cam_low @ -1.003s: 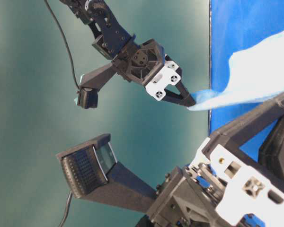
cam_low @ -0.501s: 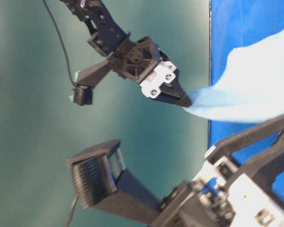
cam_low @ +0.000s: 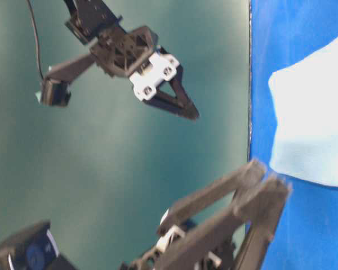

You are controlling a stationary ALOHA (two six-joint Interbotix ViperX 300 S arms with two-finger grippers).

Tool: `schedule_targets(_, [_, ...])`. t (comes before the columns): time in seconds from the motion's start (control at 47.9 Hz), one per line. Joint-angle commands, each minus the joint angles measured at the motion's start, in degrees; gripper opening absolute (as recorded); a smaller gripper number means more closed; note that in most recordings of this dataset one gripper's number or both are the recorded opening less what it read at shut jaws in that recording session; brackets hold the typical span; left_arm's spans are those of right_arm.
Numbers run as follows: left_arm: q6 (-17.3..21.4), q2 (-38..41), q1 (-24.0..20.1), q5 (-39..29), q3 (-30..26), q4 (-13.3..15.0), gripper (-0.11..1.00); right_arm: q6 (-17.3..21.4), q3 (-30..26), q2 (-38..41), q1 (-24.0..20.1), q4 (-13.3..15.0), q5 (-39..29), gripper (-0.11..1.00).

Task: Fold the light blue towel.
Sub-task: 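Move both grippers to the strip's far end corners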

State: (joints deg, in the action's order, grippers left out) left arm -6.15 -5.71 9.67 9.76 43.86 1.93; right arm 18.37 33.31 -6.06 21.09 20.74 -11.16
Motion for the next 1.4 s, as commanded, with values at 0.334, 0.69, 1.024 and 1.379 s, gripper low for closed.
schedule_targets(0.334, [0.3,-13.3,-5.8,11.6,13.4,-0.2,0.84,1.5,16.7,-18.6,-1.7,-2.0,7.5,0.60])
schedule_targets(0.69, [0.3,-16.5,-11.0,14.5,18.4,-0.2,0.84,1.6,27.6,-25.0,-2.5,-5.8,17.7,0.60])
schedule_targets(1.024, [0.3,-16.3,-11.0,14.5,18.0,-0.2,0.84,1.4,27.4,-25.0,-2.4,-5.8,17.5,0.60])
schedule_targets(1.379, [2.3,-9.1,-15.1,13.4,10.2,-0.3,0.83,0.4,21.3,-18.9,0.4,-5.2,14.0,0.60])
